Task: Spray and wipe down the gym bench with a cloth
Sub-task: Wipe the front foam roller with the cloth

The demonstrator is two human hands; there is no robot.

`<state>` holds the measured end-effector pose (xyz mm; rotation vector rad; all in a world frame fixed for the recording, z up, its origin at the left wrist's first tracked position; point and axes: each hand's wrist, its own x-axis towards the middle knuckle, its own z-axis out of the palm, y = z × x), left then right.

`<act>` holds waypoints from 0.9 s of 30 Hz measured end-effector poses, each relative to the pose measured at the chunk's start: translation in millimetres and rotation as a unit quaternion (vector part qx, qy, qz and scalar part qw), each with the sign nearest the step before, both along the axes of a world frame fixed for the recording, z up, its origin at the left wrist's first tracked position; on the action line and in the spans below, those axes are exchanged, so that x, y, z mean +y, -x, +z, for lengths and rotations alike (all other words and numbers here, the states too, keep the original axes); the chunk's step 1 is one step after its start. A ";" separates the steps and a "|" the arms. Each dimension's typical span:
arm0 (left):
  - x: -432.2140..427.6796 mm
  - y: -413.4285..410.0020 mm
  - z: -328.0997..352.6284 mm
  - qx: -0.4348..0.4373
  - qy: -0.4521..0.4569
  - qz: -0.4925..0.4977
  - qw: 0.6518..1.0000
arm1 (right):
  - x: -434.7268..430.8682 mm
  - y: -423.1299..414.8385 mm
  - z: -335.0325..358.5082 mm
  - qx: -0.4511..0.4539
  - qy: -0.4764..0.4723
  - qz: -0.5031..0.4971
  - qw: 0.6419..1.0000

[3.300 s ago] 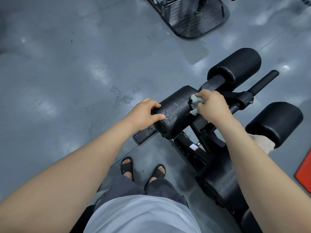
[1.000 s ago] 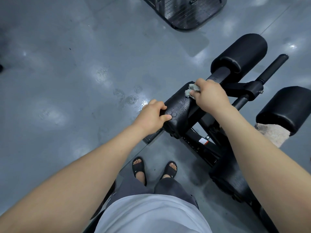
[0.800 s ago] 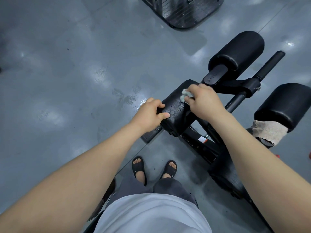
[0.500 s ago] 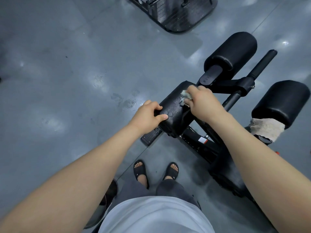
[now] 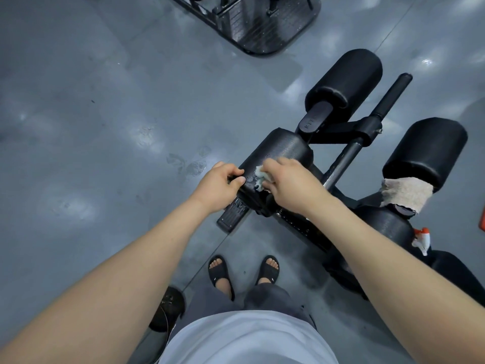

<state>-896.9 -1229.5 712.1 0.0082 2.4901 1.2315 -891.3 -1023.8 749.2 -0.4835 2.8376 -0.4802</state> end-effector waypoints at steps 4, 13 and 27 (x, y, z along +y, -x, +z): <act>-2.1 -0.2 -2.2 0.005 -0.006 -0.002 1.000 | 5.5 12.2 3.6 0.060 -0.065 -0.064 0.994; -3.1 0.3 -5.2 0.011 -0.005 0.006 1.000 | -23.5 -30.7 -3.9 0.070 -0.005 -0.008 0.997; -2.1 -2.9 -3.3 0.022 0.002 0.003 1.000 | -23.4 -36.3 -5.9 0.070 -0.011 -0.031 0.997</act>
